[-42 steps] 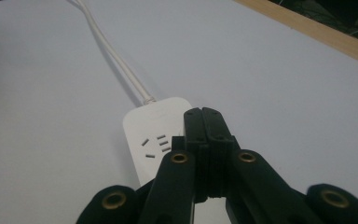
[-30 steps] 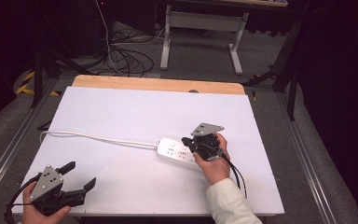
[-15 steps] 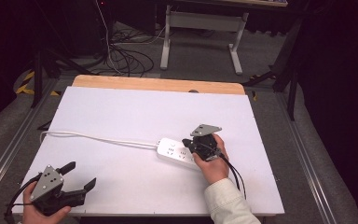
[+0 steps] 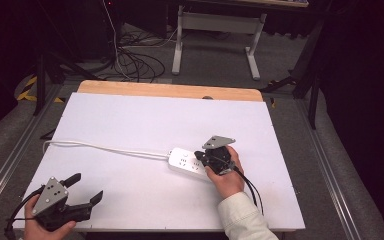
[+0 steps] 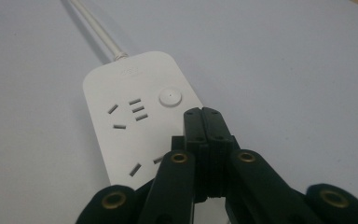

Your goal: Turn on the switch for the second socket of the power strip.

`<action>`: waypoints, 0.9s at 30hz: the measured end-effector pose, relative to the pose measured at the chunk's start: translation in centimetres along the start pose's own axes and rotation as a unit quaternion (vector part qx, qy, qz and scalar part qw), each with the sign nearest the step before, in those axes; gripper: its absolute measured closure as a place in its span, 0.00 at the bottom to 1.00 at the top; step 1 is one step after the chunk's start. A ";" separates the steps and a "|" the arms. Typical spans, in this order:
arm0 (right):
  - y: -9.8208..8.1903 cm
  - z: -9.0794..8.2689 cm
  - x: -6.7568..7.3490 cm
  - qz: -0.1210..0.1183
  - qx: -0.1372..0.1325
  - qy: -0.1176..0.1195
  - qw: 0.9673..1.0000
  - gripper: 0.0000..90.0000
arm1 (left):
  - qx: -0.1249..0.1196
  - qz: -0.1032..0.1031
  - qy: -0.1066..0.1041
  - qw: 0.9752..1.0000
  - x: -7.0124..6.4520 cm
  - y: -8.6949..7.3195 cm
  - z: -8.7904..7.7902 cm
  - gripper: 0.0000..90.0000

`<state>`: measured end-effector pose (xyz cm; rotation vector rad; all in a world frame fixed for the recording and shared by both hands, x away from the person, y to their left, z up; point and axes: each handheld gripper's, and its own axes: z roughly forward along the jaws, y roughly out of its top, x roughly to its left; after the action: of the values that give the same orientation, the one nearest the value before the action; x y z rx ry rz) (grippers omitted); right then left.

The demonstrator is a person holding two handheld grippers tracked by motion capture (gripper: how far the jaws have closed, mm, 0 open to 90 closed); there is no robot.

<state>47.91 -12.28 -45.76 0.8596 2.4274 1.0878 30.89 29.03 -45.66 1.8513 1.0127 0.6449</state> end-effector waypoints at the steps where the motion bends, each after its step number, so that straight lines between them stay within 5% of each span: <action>1: 0.0 0.0 0.0 0.000 -0.001 -0.001 1.000 1.00 | 0.000 0.000 0.000 1.000 0.0 0.0 0.0 0.15; 27: -0.1 0.4 0.8 -0.028 0.012 -0.028 0.999 1.00 | 0.001 0.000 0.003 1.000 0.0 0.0 0.0 0.15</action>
<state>47.47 -11.66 -46.13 0.8147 2.4079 1.0027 30.87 29.04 -45.65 1.8518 1.0169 0.6511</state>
